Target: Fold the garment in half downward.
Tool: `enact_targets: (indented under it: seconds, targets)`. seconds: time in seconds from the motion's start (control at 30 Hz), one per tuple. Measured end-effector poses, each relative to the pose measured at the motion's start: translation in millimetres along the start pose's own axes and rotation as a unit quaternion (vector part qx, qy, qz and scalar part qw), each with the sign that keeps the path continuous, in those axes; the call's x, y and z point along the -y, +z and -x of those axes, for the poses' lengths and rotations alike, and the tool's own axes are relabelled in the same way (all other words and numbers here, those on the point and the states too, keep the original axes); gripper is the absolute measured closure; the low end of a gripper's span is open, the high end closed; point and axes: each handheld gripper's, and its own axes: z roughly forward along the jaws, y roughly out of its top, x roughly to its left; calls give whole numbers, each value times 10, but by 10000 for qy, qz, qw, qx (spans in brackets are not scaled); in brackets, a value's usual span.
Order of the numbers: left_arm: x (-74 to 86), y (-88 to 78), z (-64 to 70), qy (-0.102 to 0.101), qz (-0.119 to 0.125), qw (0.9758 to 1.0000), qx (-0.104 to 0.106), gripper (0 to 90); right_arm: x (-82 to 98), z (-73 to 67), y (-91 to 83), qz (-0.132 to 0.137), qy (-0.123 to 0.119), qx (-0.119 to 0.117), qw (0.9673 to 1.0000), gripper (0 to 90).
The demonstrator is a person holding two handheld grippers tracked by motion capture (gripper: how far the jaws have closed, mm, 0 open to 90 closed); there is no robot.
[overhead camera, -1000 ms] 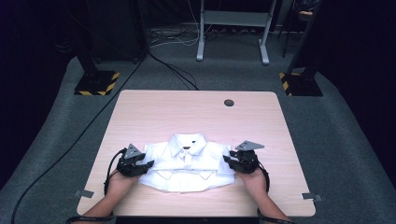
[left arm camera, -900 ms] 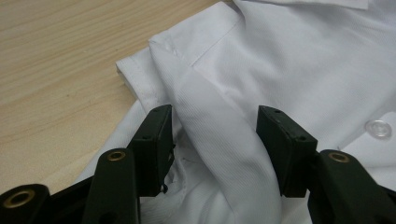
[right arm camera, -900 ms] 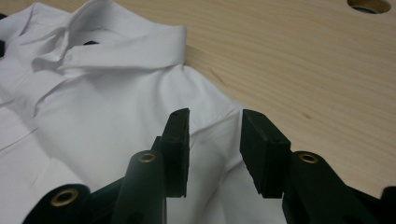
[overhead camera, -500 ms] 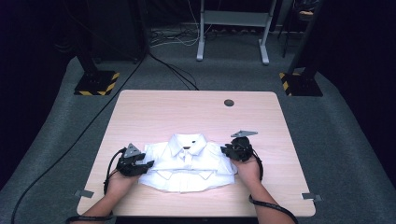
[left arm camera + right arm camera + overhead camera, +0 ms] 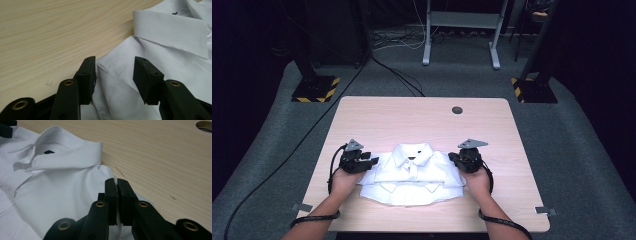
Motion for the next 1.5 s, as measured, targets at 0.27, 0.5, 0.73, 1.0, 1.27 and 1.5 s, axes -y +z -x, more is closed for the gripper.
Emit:
enact_targets:
  seconds: [0.27,0.5,0.73,1.0,1.27,1.5]
  targets:
    - [14,56,-37,20,-131,9999,-35,776,12,5,7,-2,15,-56,10000,870]
    - [-64,-108,64,571,130,9983,-77,869,8,-18,-76,202,13,-70,9998,872]
    - [-110,-370,127,680,474,9966,41,871,2,-63,-259,472,-4,-134,9988,874]
    - [-41,-605,184,746,615,9951,199,872,44,-128,-531,706,-45,-245,9972,875]
    - [81,-747,238,783,642,9944,313,873,124,-237,-715,729,-175,-380,9965,875]
    - [251,-775,278,818,495,9947,378,873,262,-306,-795,673,-184,-452,9965,876]
